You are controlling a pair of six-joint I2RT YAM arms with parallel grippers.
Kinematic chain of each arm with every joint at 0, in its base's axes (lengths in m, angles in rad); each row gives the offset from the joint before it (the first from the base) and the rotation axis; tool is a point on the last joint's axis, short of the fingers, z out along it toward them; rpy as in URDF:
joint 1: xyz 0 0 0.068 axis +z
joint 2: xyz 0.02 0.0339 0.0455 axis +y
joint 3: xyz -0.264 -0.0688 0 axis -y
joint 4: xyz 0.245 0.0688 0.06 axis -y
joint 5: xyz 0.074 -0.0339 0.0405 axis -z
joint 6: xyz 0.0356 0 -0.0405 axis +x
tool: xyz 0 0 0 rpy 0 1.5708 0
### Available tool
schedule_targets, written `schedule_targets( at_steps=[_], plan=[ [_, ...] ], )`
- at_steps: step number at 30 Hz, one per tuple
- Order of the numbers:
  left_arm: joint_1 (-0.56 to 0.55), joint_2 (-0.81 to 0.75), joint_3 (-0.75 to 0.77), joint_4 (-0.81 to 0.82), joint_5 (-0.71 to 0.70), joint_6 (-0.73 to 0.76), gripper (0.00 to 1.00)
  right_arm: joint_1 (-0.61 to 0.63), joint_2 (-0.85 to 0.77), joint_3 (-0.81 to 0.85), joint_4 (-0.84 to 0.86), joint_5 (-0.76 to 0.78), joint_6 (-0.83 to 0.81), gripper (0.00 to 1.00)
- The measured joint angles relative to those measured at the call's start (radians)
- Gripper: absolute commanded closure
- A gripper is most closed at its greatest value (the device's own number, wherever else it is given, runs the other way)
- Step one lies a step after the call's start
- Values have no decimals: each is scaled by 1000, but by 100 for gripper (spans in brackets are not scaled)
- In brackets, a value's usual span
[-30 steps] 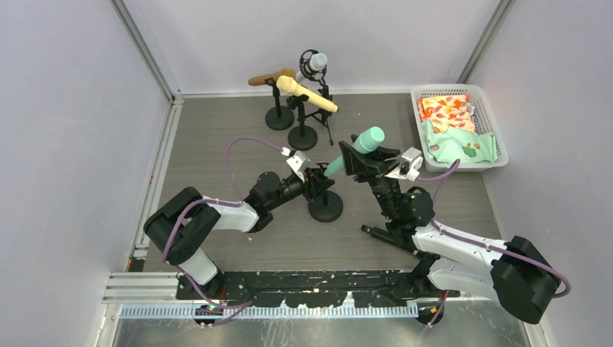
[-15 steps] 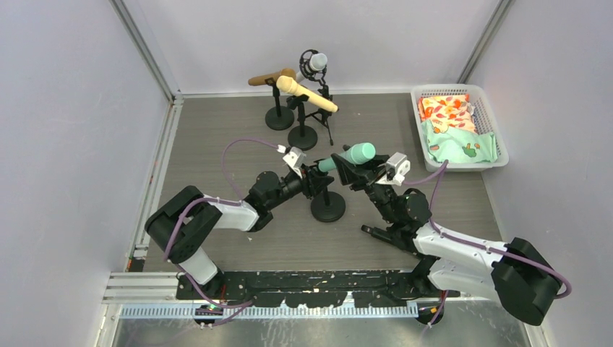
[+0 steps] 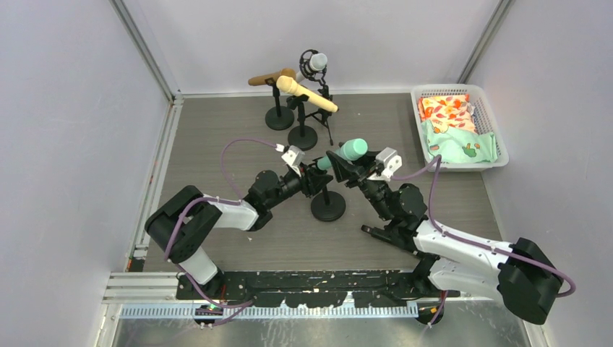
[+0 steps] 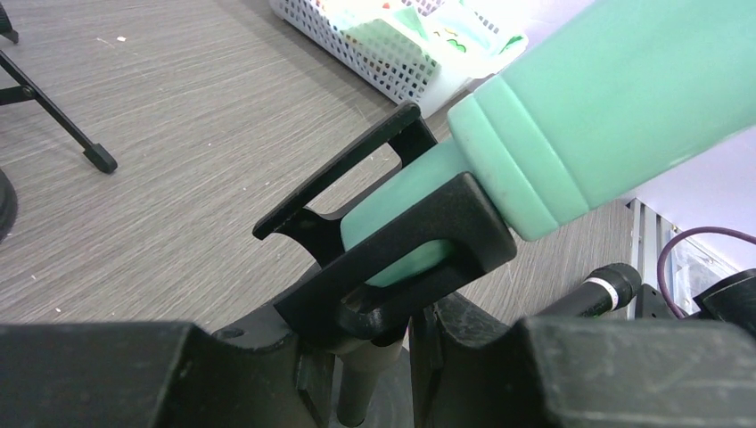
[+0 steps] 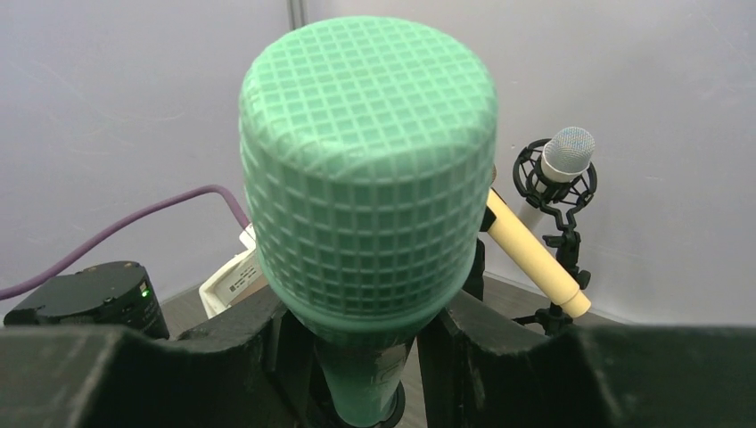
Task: Attach the microphones to the stand
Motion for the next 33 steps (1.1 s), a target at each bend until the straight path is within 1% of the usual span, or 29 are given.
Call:
schedule_targets(
  at_steps=[5, 12, 17, 21, 29, 33],
  plan=[
    [6, 0, 0, -1, 2, -2, 100, 6, 51, 32, 20, 27, 0, 99],
    [11, -3, 0, -4, -8, -18, 100, 60, 130, 34, 140, 97, -34, 99],
    [14, -3, -1, -1, -21, -40, 100, 73, 181, 24, 230, 151, -30, 99],
    [21, -3, -5, 5, -27, -59, 100, 76, 214, 11, 283, 211, 16, 99],
    [27, -3, -16, 23, -29, -72, 100, 73, 265, 21, 315, 303, 125, 99],
    [29, -3, -18, 20, -39, -53, 100, 77, 323, 24, 272, 321, 154, 99]
  ],
)
